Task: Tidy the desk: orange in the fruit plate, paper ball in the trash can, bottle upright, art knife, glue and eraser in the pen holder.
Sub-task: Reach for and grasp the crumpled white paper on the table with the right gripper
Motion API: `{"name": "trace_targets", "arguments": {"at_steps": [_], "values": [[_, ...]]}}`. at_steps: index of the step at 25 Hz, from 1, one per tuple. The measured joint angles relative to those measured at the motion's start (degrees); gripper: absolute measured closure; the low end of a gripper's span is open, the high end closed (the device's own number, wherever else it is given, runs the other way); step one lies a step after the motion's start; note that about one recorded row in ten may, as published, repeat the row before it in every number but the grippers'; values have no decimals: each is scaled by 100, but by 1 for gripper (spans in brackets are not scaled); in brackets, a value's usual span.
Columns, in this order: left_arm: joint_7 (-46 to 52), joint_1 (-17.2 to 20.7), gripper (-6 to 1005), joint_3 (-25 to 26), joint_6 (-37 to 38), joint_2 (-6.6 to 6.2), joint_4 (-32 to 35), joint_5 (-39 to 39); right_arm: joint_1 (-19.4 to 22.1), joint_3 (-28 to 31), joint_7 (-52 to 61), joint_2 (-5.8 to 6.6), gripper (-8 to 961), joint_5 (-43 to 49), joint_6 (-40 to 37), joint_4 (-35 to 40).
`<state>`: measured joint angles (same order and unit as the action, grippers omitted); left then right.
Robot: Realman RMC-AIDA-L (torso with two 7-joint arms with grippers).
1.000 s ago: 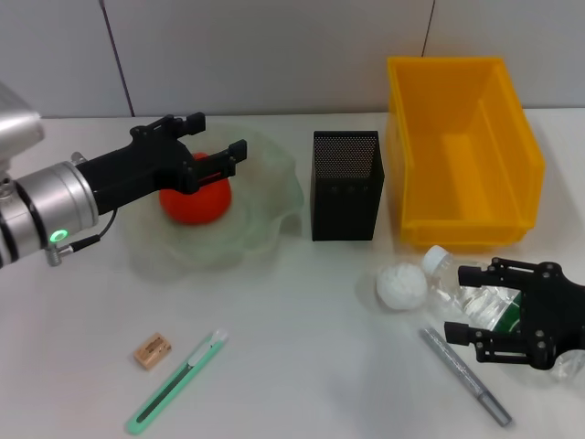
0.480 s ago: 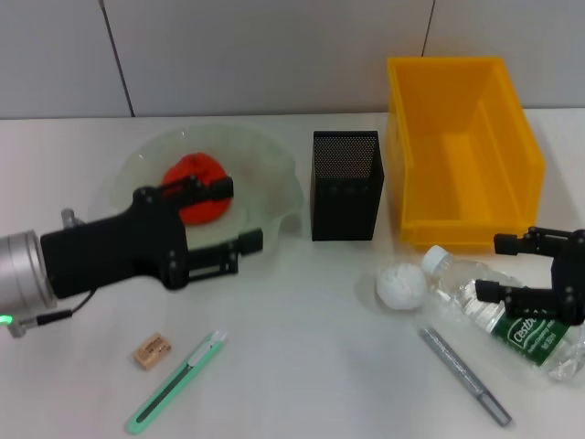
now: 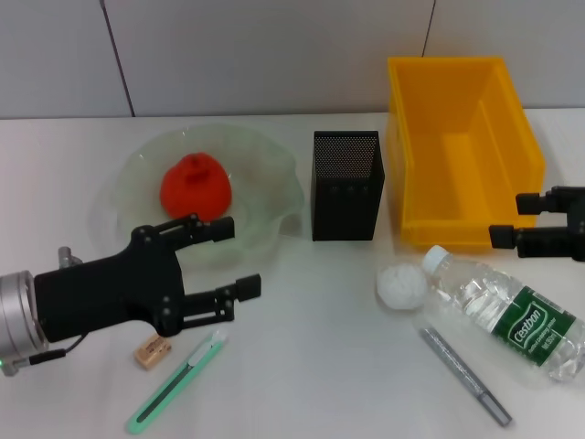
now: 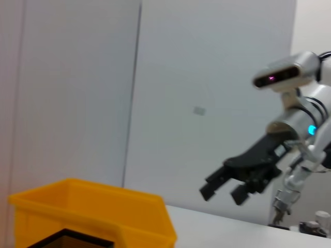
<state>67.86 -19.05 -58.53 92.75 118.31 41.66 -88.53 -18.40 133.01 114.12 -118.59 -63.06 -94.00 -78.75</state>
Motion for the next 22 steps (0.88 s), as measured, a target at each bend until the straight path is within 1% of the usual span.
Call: {"name": "trace_targets", "arguments": {"at_steps": [3,7,9,11,13,14,17,19,20,22], "values": [[-83,22,206,-89,98,11,-5,0,-155,-3,533,72,183,195,-190,-305],[-93,24,207,-141,120,20,-5,0,-563,-30,1243,235,182,667,-526,-551],[-95,25,208,-188,128,25,-5,11,-816,-165,1543,321,182,1064,-714,-558],[-99,25,208,-232,147,25,-4,28,-1045,-458,1837,360,182,1506,-788,-553],[-103,23,208,-241,151,25,-4,29,-1252,-726,2071,358,183,1895,-795,-560],[-106,9,209,-244,150,25,-19,25,-1409,-887,2198,329,183,2121,-791,-584],[-106,-16,209,-250,146,25,-60,23,-1505,-1030,2289,309,183,2231,-752,-598],[-107,-18,210,-250,138,25,-75,22,-1620,-1359,2424,306,183,2327,-581,-566],[-107,-9,210,-250,122,25,-79,20,-1620,-1359,2424,306,182,2327,-581,-566],[-107,1,210,-249,108,25,-84,20,-1677,-1559,2454,298,182,2341,-431,-485]]}}
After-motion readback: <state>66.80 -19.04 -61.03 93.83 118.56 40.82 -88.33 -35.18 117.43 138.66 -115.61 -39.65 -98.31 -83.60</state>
